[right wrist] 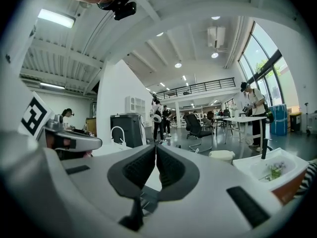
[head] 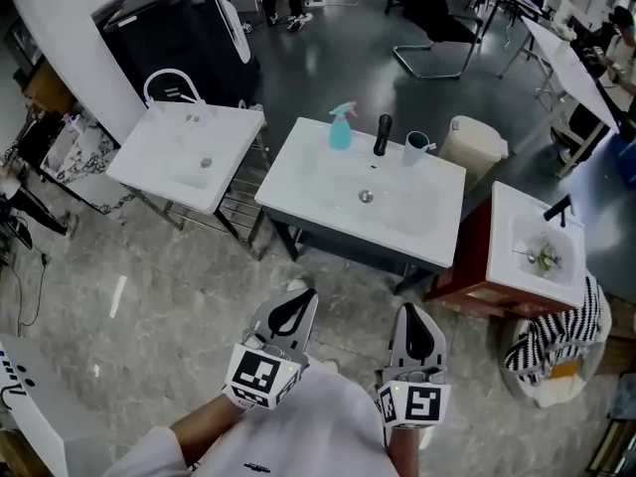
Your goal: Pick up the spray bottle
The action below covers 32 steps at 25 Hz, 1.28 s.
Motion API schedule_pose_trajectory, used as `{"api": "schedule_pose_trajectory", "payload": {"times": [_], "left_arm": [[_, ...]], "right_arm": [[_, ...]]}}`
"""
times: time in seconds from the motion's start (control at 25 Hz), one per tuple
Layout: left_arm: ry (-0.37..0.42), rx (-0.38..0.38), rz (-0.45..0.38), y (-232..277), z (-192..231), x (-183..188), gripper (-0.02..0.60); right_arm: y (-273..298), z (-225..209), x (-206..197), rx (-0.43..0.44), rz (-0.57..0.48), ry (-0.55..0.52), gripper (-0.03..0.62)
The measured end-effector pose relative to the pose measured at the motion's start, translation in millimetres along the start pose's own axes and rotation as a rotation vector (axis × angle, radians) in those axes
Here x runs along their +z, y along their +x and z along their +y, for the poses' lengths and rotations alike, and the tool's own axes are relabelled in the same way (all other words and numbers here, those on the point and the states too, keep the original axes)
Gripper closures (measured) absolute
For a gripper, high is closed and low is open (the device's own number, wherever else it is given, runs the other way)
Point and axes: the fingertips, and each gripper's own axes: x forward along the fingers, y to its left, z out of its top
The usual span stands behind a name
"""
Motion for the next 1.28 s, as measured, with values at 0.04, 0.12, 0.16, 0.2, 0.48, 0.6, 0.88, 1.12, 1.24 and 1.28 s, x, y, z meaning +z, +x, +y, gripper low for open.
{"api": "schedule_pose_trajectory", "payload": {"times": [0.04,0.12,0.16,0.2,0.48,0.6,0.88,1.12,1.24,1.28], "left_arm": [[-0.002,0.001,-0.003,7,8,1,0.575],[-0.007,0.003,-0.002,22,27,1,0.575],[-0.011,0.004,0.002,30,38,1,0.575],[-0.016,0.006,0.005,38,50,2,0.575],[-0.03,0.002,-0.011,95,133,34,0.575],[-0.027,-0.02,-0.009,121,167,50,0.575],[-0.026,-0.068,-0.01,188,247,71,0.575],[-0.02,-0.114,0.003,230,293,77,0.575],[-0.007,-0.127,0.023,246,303,75,0.575],[-0.004,-0.132,0.028,252,304,73,0.575]], "right_arm": [[10,0,0,0.0,0.003,-0.002,0.588],[32,1,0,-0.006,0.003,0.001,0.588],[44,2,0,-0.014,0.0,0.005,0.588],[57,2,1,-0.023,-0.002,0.009,0.588],[154,14,21,-0.036,0.001,0.002,0.588],[197,16,32,-0.054,0.004,0.0,0.588],[295,18,43,-0.104,0.01,-0.001,0.588],[363,28,44,-0.126,0.007,-0.035,0.588],[381,28,49,-0.13,-0.005,-0.03,0.588],[385,26,50,-0.132,-0.006,-0.031,0.588]]}}
